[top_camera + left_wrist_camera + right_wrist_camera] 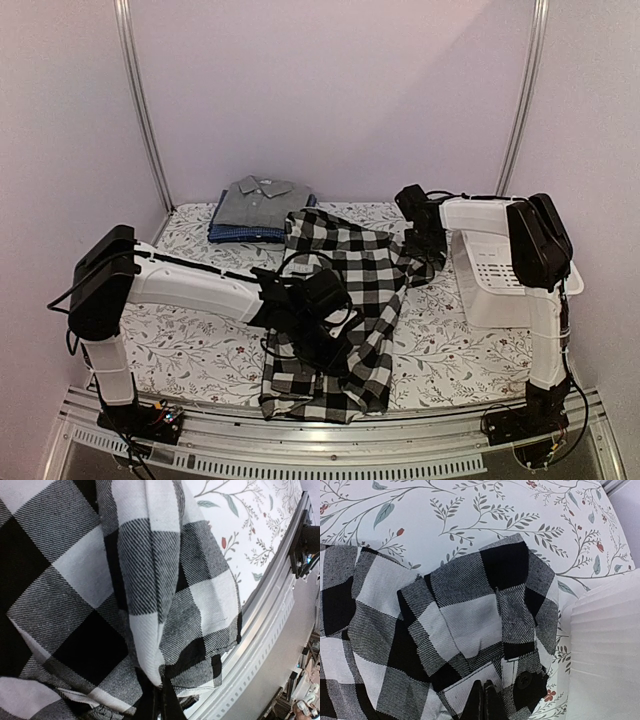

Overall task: Fold and stack the long sleeve shirts
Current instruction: Pick up the 1/3-folded shirt from the center of the board.

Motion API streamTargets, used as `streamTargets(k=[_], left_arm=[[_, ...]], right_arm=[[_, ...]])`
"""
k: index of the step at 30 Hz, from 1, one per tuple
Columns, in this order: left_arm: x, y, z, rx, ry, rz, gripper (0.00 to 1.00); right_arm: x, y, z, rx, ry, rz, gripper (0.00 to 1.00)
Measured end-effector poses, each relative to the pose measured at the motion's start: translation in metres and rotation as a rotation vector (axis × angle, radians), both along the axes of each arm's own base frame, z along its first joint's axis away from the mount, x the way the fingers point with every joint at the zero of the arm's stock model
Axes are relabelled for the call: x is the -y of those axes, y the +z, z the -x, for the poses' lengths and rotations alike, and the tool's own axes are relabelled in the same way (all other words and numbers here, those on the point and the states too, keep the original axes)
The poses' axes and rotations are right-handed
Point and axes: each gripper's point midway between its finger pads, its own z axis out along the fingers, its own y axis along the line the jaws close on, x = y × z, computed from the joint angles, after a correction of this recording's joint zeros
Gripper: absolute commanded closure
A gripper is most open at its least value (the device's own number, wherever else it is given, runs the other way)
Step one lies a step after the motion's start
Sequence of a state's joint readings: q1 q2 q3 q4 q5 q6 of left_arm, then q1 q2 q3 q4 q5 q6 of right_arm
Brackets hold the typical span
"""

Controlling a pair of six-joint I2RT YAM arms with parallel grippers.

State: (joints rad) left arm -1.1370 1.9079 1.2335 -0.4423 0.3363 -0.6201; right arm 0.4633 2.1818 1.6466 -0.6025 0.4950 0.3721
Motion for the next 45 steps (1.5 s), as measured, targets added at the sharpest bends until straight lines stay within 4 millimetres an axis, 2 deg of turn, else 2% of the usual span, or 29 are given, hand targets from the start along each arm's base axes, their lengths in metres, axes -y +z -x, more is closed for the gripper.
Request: streamTargets(k=[3, 4, 6, 7, 8, 11, 13, 17, 22, 26, 32, 35, 38, 45], left_arm=[[0.003, 0.003, 0.0, -0.002, 0.0, 0.009, 1.0], [0.004, 0.004, 0.0, -0.004, 0.001, 0.012, 1.0], [0.004, 0.005, 0.0, -0.007, 0.002, 0.017, 1.0], [0.004, 0.005, 0.0, -0.008, 0.003, 0.016, 1.0], [0.004, 0.005, 0.0, -0.01, 0.004, 0.017, 1.0], [0.005, 0.005, 0.001, -0.014, 0.008, 0.017, 1.0], [0.005, 0.005, 0.001, -0.016, 0.009, 0.018, 1.0], [0.006, 0.006, 0.0, -0.014, 0.01, 0.024, 1.0], [0.006, 0.006, 0.0, -0.014, 0.01, 0.024, 1.0], [0.006, 0.006, 0.0, -0.014, 0.01, 0.024, 1.0], [0.007, 0.008, 0.001, -0.015, 0.008, 0.03, 1.0], [0.008, 0.013, 0.002, -0.015, 0.003, 0.043, 1.0], [0.016, 0.024, 0.004, -0.014, -0.01, 0.072, 1.0], [0.042, 0.05, 0.019, -0.006, -0.061, 0.153, 1.0]], right_arm=[[-0.001, 0.004, -0.003, 0.009, -0.001, -0.004, 0.99], [-0.001, 0.004, -0.003, 0.011, -0.001, -0.004, 0.9], [-0.001, 0.005, -0.003, 0.012, 0.001, 0.002, 0.59], [0.0, 0.005, -0.003, 0.013, -0.004, 0.0, 0.48], [0.0, 0.005, -0.003, 0.013, -0.003, 0.003, 0.42], [0.002, 0.004, -0.003, 0.006, -0.006, -0.001, 0.32], [0.005, 0.003, -0.004, 0.0, -0.009, -0.008, 0.31], [0.011, -0.002, -0.007, -0.016, -0.016, -0.029, 0.38], [0.011, -0.021, -0.009, -0.047, -0.021, -0.042, 0.64], [0.01, -0.022, -0.009, -0.049, -0.022, -0.047, 0.83], [0.009, -0.014, -0.011, -0.042, -0.024, -0.04, 0.93], [0.005, 0.003, -0.018, -0.017, -0.021, -0.042, 0.94], [-0.002, 0.03, -0.025, 0.03, -0.012, -0.051, 0.96], [-0.023, 0.129, -0.045, 0.204, 0.034, -0.113, 1.0]])
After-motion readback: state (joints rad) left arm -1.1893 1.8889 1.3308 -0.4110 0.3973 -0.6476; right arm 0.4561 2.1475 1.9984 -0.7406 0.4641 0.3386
